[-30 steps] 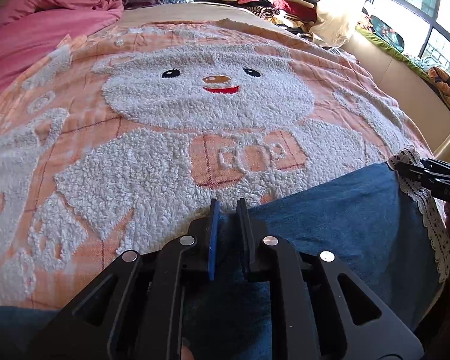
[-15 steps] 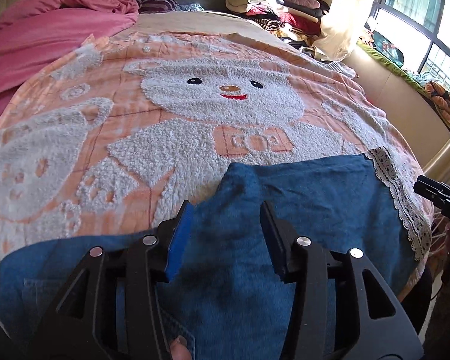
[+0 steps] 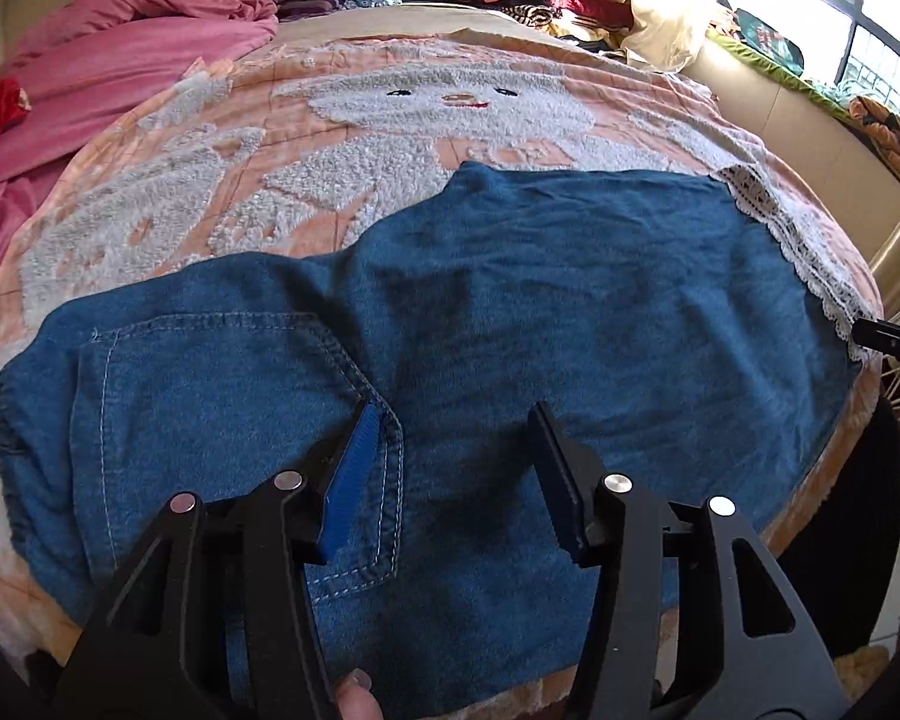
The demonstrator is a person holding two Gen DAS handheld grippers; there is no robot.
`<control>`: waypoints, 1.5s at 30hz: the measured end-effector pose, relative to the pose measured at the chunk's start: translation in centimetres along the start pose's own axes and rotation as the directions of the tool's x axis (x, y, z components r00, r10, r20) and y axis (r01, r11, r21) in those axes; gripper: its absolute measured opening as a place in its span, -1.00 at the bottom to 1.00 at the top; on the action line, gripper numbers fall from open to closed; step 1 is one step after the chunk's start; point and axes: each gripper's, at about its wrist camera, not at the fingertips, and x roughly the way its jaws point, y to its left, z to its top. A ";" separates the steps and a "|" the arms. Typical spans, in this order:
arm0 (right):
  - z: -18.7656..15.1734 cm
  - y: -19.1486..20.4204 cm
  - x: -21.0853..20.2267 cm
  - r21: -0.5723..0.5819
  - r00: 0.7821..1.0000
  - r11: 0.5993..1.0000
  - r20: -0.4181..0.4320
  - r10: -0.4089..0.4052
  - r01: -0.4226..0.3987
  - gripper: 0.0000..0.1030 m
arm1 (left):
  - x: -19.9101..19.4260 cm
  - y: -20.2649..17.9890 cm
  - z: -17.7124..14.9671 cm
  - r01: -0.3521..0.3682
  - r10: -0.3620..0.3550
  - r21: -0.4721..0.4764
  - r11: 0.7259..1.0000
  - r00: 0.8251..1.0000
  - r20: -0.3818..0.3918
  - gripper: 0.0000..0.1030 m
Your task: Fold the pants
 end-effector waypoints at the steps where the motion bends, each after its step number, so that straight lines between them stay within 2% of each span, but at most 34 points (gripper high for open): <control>1: -0.3 0.4 0.1 -0.021 1.000 1.000 -0.003 -0.009 0.009 -0.28 | 0.3 0.0 -0.4 -0.007 0.007 0.007 1.000 1.000 -0.001 -0.13; 3: -0.6 0.9 -0.2 -0.063 0.999 0.997 0.001 -0.033 0.033 -0.49 | 0.2 0.1 -0.8 -0.010 0.010 0.005 1.000 1.000 -0.004 -0.13; 9: -2.0 1.0 -1.1 -0.087 0.995 0.991 0.001 -0.102 0.102 -0.48 | -1.1 1.3 -2.1 -0.006 0.006 -0.013 1.000 1.000 -0.010 -0.12; 14: -2.3 1.0 -1.0 -0.076 0.990 0.987 0.006 -0.140 0.140 -0.32 | -1.2 1.3 -2.7 -0.015 0.015 -0.005 1.000 1.000 -0.005 -0.12; 17: -2.5 0.8 -1.4 -0.054 0.990 0.989 0.002 -0.141 0.141 -0.18 | -1.3 1.4 -2.7 -0.011 0.011 -0.012 1.000 1.000 -0.006 -0.12; 19: -2.7 0.8 -1.9 -0.045 0.987 0.986 0.006 -0.159 0.159 0.00 | -1.3 1.3 -2.7 -0.015 0.015 -0.009 1.000 1.000 -0.004 -0.12; 26: -2.8 1.3 -4.8 0.000 0.984 0.987 0.072 -0.161 0.161 0.08 | -2.1 1.3 -2.8 -0.016 0.016 -0.022 1.000 1.000 0.001 -0.12; 30: -2.0 3.7 -5.5 -0.043 0.987 0.992 0.117 -0.111 0.116 0.16 | -4.0 1.8 -2.1 -0.010 0.013 -0.052 0.999 0.998 0.056 0.01; 34: -0.8 7.2 -3.7 -0.122 0.994 0.992 0.107 -0.026 0.039 0.23 | -4.5 3.3 -0.2 -0.053 0.059 -0.070 0.996 0.994 0.095 0.06; 37: 0.2 9.9 -1.3 -0.190 0.997 0.982 0.077 -0.001 0.015 0.24 | -3.5 4.4 0.9 -0.133 0.140 -0.080 0.988 0.986 0.087 0.09; 39: 0.6 10.7 0.3 -0.210 0.998 0.978 0.054 -0.010 0.021 0.25 | -2.8 5.2 1.2 -0.171 0.178 -0.094 0.981 0.982 0.069 0.15; 42: 0.9 10.5 2.7 -0.186 0.999 0.981 -0.008 -0.052 0.049 0.33 | -2.1 6.5 1.0 -0.164 0.170 -0.134 0.977 0.985 0.036 0.15; 45: 0.6 9.2 4.0 -0.138 0.996 0.988 -0.048 -0.073 0.065 0.33 | -1.7 6.8 0.7 -0.163 0.168 -0.136 0.977 0.985 0.029 0.15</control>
